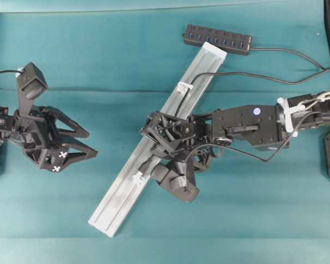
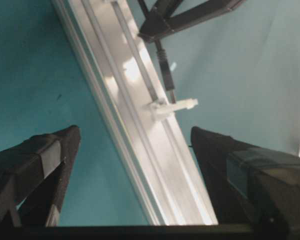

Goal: Pass the USB cable through three rings with both arms.

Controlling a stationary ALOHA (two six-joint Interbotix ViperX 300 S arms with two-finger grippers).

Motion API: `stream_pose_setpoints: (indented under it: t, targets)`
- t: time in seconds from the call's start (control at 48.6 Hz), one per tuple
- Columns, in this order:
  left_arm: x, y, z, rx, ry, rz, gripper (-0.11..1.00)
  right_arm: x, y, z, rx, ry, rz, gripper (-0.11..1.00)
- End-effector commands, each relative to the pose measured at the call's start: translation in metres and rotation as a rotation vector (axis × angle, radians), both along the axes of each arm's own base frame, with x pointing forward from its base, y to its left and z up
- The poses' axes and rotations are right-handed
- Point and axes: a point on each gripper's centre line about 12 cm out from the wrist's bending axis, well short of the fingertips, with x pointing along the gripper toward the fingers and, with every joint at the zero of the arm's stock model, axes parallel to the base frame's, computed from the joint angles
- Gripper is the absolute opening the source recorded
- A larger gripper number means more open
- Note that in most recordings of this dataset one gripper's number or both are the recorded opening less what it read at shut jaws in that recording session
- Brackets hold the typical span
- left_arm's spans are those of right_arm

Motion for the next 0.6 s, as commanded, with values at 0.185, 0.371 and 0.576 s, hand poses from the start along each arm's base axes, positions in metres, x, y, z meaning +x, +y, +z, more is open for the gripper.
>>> stream_pose_setpoints:
  t: [0.185,0.371,0.576]
  targets:
    - [0.0019,0.0,0.0055,0.003,-0.021,-0.002,0.96,0.0038,0.0053,-0.0011,-0.006,-0.002,0.019,0.1]
    - [0.0022,0.0,0.0061,0.003,-0.023,-0.002,0.96,0.0024,0.0053,-0.0036,-0.006,0.014,0.019,0.1]
    - [0.0022,0.0,0.0061,0.003,-0.023,-0.002,0.96,0.0033,0.0046,-0.0035,-0.006,0.009,0.018,0.1]
